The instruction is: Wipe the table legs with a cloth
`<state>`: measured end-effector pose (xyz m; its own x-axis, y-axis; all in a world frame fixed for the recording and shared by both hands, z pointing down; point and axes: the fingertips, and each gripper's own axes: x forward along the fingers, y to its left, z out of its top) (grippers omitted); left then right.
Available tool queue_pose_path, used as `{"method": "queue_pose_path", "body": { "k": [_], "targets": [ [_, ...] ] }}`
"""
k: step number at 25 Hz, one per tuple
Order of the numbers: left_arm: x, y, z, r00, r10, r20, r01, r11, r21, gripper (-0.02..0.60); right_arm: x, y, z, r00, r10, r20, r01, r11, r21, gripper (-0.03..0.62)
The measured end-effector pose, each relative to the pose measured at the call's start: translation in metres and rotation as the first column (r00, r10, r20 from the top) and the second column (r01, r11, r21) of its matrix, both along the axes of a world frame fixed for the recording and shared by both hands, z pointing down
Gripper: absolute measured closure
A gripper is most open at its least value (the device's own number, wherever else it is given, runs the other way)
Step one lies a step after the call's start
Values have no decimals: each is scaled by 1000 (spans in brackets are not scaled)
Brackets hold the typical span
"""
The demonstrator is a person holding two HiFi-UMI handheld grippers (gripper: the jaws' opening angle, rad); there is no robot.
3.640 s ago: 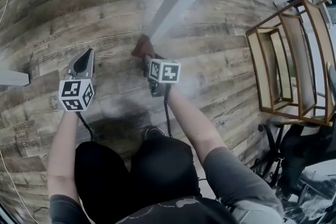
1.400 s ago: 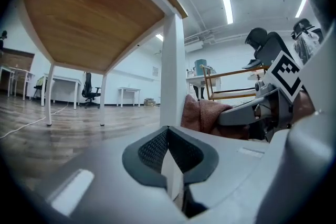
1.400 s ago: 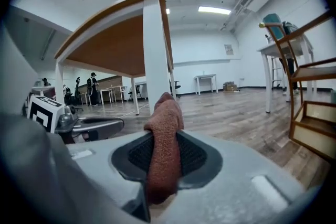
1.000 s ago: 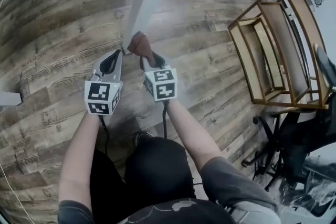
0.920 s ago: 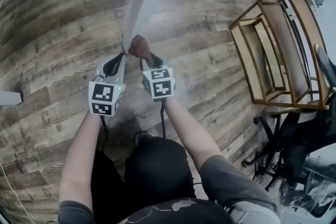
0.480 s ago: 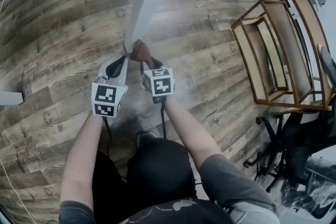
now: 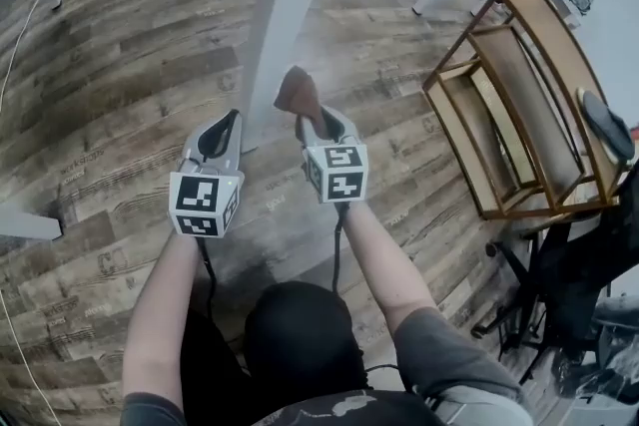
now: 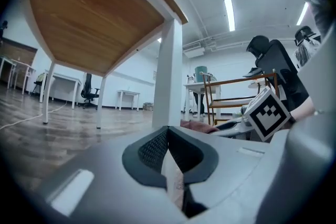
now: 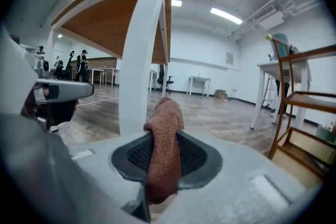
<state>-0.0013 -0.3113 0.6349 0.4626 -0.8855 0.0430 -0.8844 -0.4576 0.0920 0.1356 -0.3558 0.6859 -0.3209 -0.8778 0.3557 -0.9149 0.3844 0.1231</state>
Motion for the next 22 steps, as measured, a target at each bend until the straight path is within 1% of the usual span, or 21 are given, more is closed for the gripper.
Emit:
{"method": "queue_pose_path", "body": {
  "k": [2, 4, 6, 7, 11, 14, 17, 20, 22],
  "targets": [
    [2, -5, -27, 1000, 7, 20, -8, 999, 44, 561, 1, -5, -46, 1000, -12, 10, 11, 995, 95, 510],
    [6, -4, -52, 998, 24, 59, -31, 992, 121, 561, 1, -8, -87, 999, -27, 20, 23, 985, 171, 510],
    [9, 0, -75, 994, 19, 110, -41, 978, 206, 561, 0, -9, -123, 999, -45, 21, 39, 972, 231, 510],
    [10, 3, -85, 992, 11, 124, -40, 970, 239, 561, -2, -9, -139, 998, -55, 19, 48, 965, 257, 510],
    [7, 7, -116, 991, -23, 131, -21, 944, 330, 561, -6, -16, -202, 996, -84, 16, 73, 935, 346, 510],
    [5, 7, -125, 990, -29, 140, -23, 935, 355, 561, -8, -25, -248, 996, -92, -12, 89, 905, 417, 510],
    [2, 5, -126, 994, -25, 109, -14, 939, 343, 561, -14, -31, -289, 992, -116, -49, 125, 871, 476, 510],
    [-1, 2, -125, 997, -29, 74, 3, 946, 326, 561, -21, -33, -310, 989, -132, -62, 145, 854, 500, 510],
    [0, 1, -121, 998, -26, 59, 6, 952, 305, 561, -25, -29, -307, 987, -145, -69, 160, 851, 500, 510]
  ]
}}
